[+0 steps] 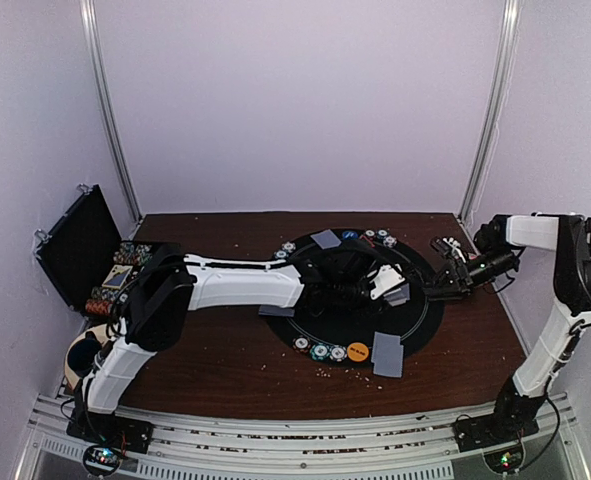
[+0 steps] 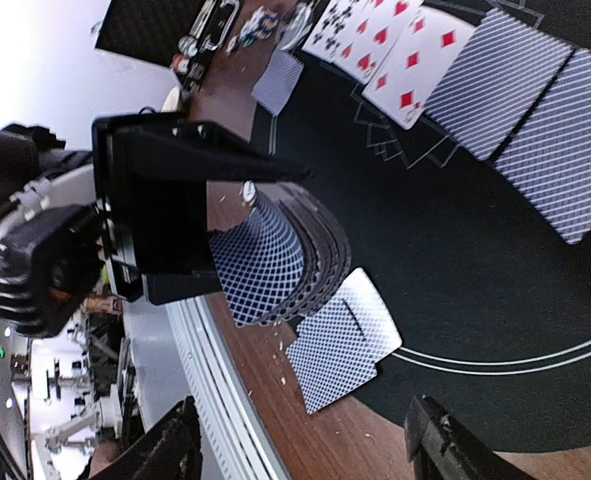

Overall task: Distribute texas hold em gaming equipment
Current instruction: Pass from the left arm to the right

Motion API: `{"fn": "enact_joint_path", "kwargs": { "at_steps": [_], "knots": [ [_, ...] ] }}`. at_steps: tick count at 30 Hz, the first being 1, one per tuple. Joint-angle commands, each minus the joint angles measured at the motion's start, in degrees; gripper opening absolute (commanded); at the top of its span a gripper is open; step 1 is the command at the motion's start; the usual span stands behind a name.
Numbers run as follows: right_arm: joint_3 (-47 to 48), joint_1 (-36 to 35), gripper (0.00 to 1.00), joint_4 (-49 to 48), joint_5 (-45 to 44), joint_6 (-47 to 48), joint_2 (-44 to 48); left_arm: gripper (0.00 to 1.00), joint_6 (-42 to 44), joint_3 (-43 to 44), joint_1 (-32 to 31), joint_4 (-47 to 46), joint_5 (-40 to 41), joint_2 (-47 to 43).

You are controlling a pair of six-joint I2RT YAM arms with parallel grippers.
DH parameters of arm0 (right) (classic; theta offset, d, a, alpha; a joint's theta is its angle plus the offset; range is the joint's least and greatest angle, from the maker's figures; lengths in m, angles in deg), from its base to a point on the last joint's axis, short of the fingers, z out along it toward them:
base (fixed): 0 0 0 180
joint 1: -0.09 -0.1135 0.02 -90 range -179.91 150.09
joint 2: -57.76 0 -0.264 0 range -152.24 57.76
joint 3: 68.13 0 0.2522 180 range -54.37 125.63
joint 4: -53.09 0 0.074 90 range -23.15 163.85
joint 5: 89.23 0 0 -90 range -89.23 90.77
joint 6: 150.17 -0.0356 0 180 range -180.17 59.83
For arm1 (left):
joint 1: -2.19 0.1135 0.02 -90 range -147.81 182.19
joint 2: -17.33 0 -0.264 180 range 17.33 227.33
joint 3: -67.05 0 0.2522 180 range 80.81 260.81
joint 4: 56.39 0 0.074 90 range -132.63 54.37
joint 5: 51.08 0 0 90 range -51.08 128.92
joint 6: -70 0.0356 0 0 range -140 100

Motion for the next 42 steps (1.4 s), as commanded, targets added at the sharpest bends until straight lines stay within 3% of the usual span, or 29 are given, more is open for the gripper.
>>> {"fn": "enact_joint_path", "kwargs": {
  "at_steps": [1,42],
  "knots": [
    [2.79,-2.48,0.71,13.41,4.55,14.35,-3.06,0.23,1.37,-0.87,-0.84,-5.07,0.62,-4.39],
    [4.28,-8.01,0.55,8.95,5.38,6.35,-8.01,0.23,5.1,-6.25,-5.04,-10.65,0.37,-6.93]
  ]
}}
